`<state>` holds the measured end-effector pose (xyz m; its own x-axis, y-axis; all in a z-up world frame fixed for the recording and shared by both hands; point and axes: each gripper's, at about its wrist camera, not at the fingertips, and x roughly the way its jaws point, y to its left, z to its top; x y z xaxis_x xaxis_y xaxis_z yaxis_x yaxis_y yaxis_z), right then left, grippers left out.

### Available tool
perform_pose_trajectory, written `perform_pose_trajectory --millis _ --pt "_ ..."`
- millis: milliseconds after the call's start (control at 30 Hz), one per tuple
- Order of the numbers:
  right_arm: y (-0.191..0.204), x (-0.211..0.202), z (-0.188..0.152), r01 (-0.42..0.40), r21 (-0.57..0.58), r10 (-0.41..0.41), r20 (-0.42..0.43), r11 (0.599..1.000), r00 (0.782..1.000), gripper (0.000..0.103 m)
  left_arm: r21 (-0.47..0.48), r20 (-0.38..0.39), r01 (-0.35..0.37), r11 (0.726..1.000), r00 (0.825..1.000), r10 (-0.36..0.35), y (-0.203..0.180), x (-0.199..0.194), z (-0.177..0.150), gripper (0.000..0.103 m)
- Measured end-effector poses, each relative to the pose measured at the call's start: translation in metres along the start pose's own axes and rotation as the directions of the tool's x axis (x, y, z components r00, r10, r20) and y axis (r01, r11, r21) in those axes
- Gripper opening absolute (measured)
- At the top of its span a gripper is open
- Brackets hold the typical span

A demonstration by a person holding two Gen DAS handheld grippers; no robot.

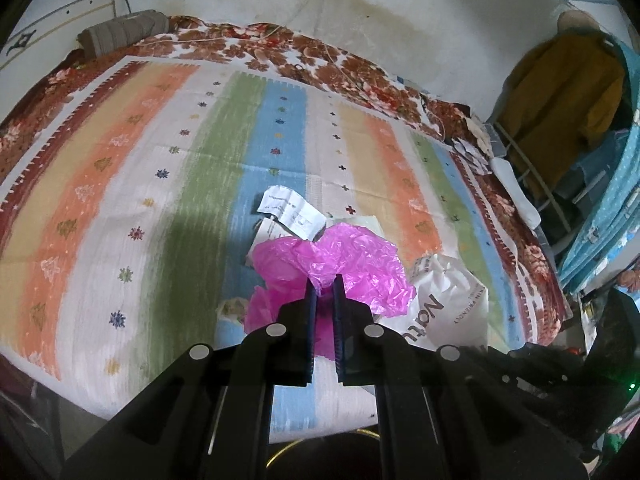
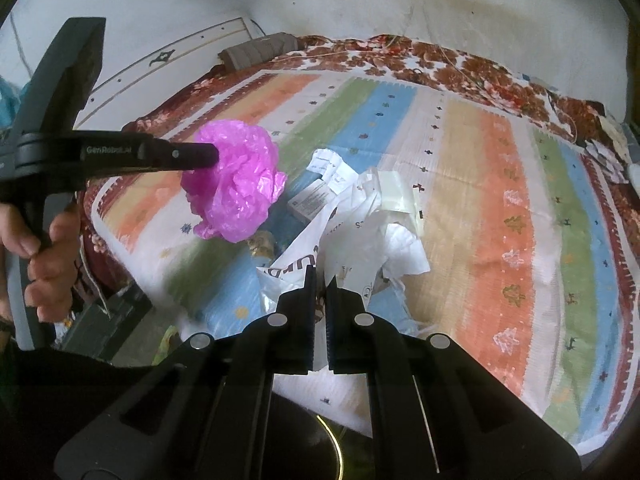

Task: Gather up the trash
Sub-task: 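Carry both bags to the bin and open both tools to drop them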

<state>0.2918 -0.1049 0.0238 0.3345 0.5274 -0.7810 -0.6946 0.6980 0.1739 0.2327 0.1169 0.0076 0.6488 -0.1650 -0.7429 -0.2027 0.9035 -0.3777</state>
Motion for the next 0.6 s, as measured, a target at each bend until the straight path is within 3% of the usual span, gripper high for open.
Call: perform_pose_trajectory --millis 300,433,600 --pt "0.013 -0.038 -0.019 -0.007 -0.021 0.007 0.034 1.000 0.999 0.003 -0.013 0.007 0.045 0.999 0.999 -0.045 -0.014 -0.029 -0.018 0.006" --pt "0.022 -0.050 -0.027 0.000 -0.039 0.002 0.044 0.999 0.999 0.003 0.036 0.012 0.014 0.999 1.000 -0.014 -0.025 -0.038 -0.030 0.006" --pt "0.029 -0.068 -0.043 -0.009 -0.025 0.010 0.057 1.000 0.998 0.003 0.039 -0.008 0.024 0.999 1.000 -0.024 -0.028 -0.045 -0.047 0.006"
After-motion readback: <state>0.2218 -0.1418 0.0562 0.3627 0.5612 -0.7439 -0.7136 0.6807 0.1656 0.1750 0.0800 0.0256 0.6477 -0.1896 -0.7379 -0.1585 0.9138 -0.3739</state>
